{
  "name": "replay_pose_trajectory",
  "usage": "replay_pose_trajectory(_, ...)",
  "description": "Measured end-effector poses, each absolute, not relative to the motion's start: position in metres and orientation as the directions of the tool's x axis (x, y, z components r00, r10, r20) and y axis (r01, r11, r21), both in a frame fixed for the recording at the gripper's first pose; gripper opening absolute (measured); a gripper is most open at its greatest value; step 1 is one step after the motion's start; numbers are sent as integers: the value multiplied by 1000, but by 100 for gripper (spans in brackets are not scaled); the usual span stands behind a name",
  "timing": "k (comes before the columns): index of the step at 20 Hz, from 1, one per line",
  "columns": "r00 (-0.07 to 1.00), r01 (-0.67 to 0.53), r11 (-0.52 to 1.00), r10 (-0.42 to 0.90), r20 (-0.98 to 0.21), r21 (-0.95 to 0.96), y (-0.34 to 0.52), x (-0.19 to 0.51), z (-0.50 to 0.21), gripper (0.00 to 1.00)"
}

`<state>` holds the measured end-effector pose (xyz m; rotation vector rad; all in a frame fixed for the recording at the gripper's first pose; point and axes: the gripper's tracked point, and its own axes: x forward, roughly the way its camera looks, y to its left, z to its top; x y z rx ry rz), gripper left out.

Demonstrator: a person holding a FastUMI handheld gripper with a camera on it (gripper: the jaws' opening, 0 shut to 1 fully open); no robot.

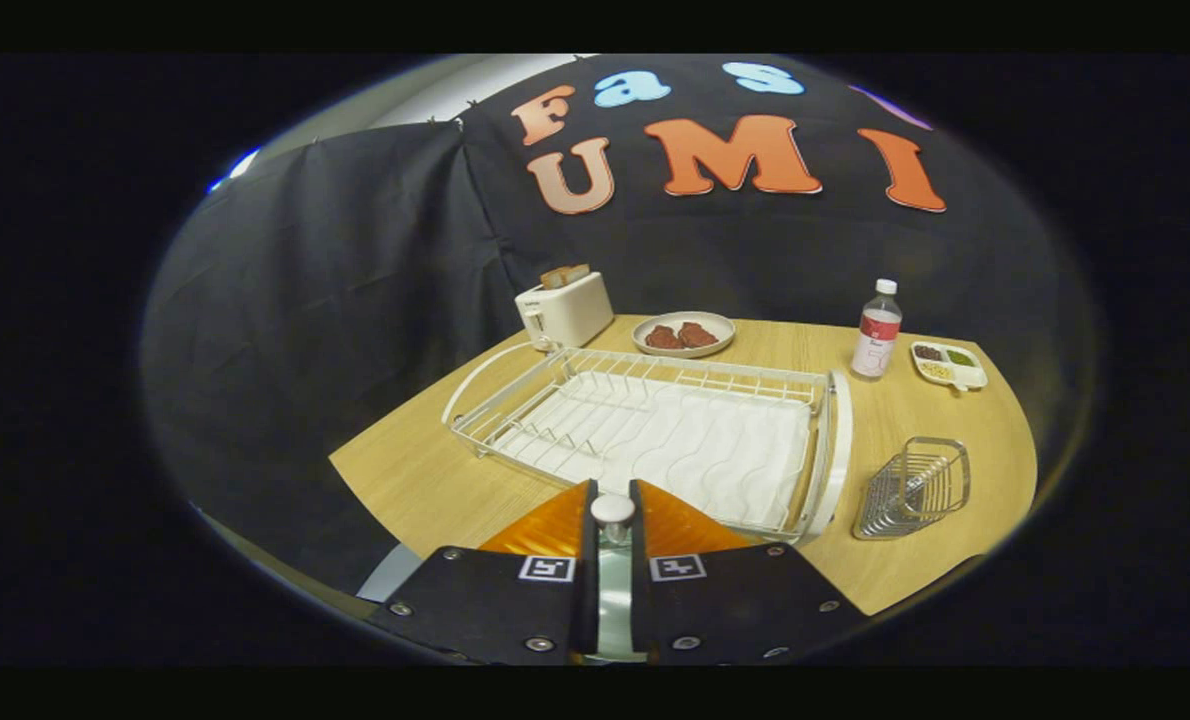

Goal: Take the plate from the dish rack, then take the spoon from the basket and place it into the plate.

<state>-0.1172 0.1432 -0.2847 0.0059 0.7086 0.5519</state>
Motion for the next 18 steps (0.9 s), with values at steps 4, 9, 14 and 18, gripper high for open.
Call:
replay_pose_trajectory(4, 603, -488, 851, 488, -632, 192, 138, -124, -295, 13)
replay_pose_trajectory(9, 544, -469, 861, 456, -704, 196, 105, -151, -314, 16)
replay_pose_trajectory(14, 527, -363, 885, 454, -718, 293, 89, -159, -330, 18)
replay_pose_trajectory(18, 526, -293, 902, 429, -734, 317, 77, -161, -340, 24)
